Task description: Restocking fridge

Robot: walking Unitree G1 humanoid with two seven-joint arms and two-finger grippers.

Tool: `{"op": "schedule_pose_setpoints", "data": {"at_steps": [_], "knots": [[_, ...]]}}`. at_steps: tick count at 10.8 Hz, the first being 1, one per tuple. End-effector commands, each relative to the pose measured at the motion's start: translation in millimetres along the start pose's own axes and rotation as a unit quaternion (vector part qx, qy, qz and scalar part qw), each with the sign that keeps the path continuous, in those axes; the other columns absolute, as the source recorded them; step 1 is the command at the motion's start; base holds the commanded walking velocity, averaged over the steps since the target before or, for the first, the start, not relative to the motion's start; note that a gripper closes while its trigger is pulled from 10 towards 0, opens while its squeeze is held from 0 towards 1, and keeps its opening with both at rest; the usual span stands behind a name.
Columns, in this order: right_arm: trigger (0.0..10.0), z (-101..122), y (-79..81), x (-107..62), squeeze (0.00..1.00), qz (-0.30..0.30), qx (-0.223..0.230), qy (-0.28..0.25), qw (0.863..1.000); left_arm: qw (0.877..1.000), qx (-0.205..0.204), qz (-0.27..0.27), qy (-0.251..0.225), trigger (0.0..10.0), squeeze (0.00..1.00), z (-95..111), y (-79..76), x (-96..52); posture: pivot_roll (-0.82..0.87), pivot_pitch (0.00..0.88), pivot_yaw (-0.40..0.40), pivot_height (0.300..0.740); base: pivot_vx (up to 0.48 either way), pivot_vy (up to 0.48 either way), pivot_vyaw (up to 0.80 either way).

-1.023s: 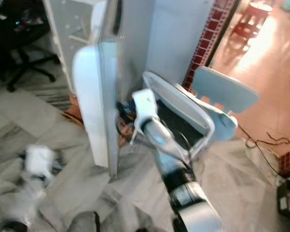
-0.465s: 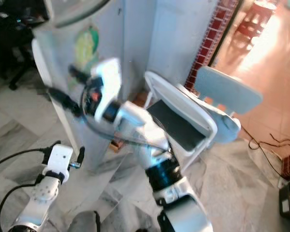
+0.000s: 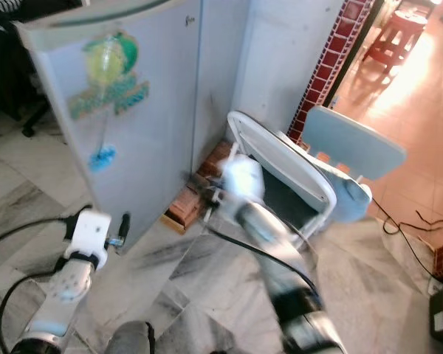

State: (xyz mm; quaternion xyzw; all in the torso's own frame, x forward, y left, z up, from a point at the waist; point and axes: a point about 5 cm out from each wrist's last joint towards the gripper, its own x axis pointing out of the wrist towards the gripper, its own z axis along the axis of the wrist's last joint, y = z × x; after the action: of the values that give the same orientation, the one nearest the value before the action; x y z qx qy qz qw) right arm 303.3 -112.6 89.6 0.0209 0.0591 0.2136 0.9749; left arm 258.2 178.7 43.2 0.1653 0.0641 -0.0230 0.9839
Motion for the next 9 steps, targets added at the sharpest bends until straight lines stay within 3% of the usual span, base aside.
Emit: {"op": "schedule_pose_setpoints", "data": {"at_steps": [1,3,6,8,9], "knots": [[10.0,7,-11.3,-3.5,0.0,-0.025,-0.02,-0.017,0.999,1.0,0.001,-0.002,-0.003,10.0,0.0,4,1.0,0.6,0.19,0.079,-0.085,0.74,0.0,0.48,0.0],[10.0,7,-38.7,-13.6,0.0,-0.087,-0.051,-0.021,0.995,1.0,-0.004,-0.003,-0.019,10.0,0.0,10,0.3,-2.5,0.18,0.076,-0.075,0.74,0.0,0.48,0.0],[10.0,5,-71.3,-33.5,0.0,-0.18,-0.036,-0.006,0.983,0.997,-0.022,0.003,-0.07,10.0,0.0,33,6.8,-5.1,0.16,0.069,-0.047,0.74,0.0,0.48,0.0],[10.0,-4,-69.0,-42.1,0.0,-0.191,-0.021,-0.004,0.981,0.997,-0.031,0.008,-0.077,10.0,0.0,36,7.8,-7.0,0.15,0.04,-0.061,0.74,0.0,0.48,0.0],[10.0,-13,-65.4,-45.2,0.0,-0.23,0.015,-0.004,0.973,0.996,-0.04,0.014,-0.078,10.0,0.0,37,8.5,-8.3,0.17,0.024,-0.077,0.74,0.0,0.48,0.0]]}}
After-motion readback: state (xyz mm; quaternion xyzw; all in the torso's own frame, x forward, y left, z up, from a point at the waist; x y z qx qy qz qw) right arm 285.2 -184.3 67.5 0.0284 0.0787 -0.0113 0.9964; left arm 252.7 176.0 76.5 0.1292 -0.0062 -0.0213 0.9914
